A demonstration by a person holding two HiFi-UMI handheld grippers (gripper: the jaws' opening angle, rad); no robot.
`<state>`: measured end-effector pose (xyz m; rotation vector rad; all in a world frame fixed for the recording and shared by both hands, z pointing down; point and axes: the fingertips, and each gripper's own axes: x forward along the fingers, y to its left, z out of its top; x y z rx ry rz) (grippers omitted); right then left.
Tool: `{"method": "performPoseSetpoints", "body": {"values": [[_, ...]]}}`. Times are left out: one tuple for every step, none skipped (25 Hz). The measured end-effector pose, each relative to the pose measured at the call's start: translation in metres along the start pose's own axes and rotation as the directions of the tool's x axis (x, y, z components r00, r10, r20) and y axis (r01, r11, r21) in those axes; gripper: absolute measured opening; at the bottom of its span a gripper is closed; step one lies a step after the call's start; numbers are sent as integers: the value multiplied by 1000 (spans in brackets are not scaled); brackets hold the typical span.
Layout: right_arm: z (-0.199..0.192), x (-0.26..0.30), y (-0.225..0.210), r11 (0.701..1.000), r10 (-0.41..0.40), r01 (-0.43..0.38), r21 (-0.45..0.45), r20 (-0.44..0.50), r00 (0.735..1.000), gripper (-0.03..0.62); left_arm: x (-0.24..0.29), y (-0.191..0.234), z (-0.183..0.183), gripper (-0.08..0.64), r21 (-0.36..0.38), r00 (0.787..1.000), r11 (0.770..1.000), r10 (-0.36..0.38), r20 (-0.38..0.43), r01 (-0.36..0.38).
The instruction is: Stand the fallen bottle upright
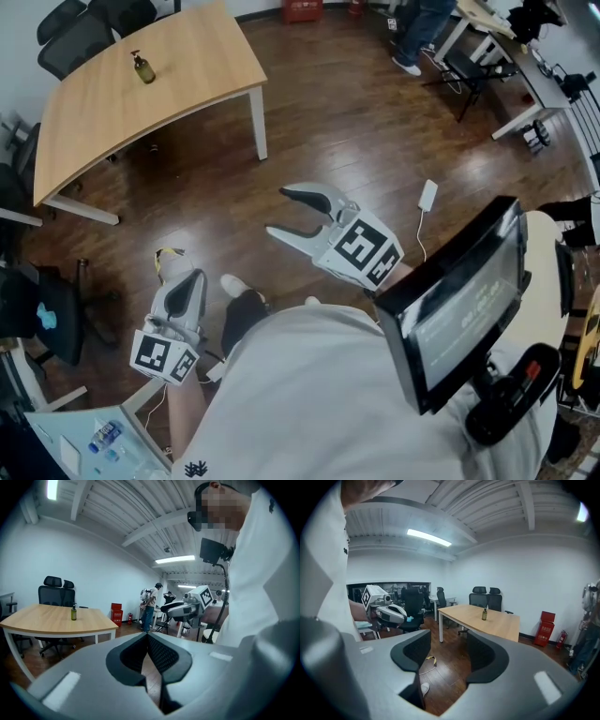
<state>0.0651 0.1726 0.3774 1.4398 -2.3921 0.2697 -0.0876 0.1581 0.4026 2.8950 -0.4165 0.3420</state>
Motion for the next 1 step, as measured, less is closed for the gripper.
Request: {"method": "performPoseSetpoints", "body": {"values": [[4, 12, -2, 1000, 0, 0, -4, -3, 1000, 244, -1, 13, 1, 0, -1, 1000, 1000, 2, 4, -2]]}}
